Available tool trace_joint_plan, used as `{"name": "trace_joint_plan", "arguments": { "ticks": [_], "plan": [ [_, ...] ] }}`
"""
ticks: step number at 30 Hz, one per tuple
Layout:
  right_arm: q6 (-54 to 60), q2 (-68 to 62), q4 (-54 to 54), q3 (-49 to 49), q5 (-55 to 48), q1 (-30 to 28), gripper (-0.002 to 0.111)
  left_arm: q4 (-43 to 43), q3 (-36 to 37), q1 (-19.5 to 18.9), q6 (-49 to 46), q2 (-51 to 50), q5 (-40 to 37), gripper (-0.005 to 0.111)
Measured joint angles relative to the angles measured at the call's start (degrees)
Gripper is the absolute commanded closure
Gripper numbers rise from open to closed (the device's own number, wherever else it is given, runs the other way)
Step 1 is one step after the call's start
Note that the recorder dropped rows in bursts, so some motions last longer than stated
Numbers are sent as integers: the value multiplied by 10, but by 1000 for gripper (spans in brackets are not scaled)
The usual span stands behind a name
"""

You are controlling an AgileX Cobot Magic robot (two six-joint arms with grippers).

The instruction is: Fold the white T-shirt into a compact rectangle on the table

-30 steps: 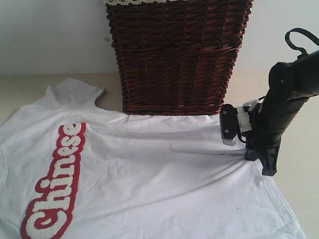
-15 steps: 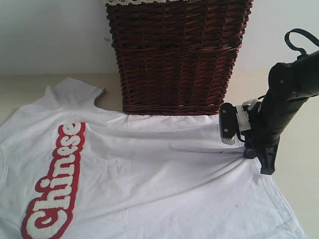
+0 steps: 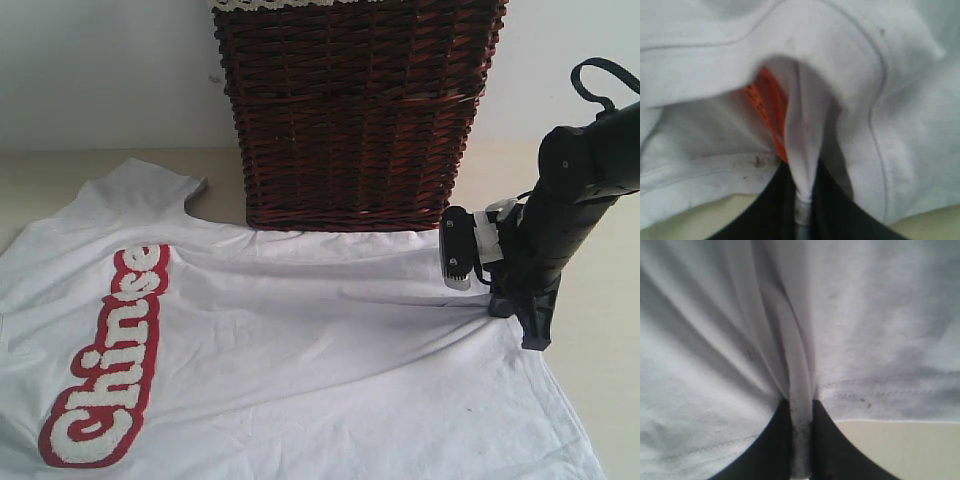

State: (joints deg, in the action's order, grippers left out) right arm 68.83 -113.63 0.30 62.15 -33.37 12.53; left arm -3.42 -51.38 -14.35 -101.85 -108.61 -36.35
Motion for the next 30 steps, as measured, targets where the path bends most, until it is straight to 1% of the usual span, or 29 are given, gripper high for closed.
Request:
{"name": "trace_joint_plan", "arguments": {
  "ticks": [9, 19, 21, 24, 30],
  "plan": [
    [-1, 0, -3, 0, 1, 0, 108, -35, 0, 2, 1, 0, 6, 107],
    [-13, 0, -3, 0, 0, 0, 108, -49, -5, 4, 15, 8, 7, 107],
    [-13, 3, -9, 0, -10, 0, 108, -68, -6, 5, 21, 16, 7, 107],
    [-13, 17, -18, 6, -50, -2, 108, -111, -6, 8, 25, 32, 7, 107],
    [-13, 91, -3, 14, -83, -24, 108, -218, -21, 10, 36, 136, -2, 107]
  ]
}}
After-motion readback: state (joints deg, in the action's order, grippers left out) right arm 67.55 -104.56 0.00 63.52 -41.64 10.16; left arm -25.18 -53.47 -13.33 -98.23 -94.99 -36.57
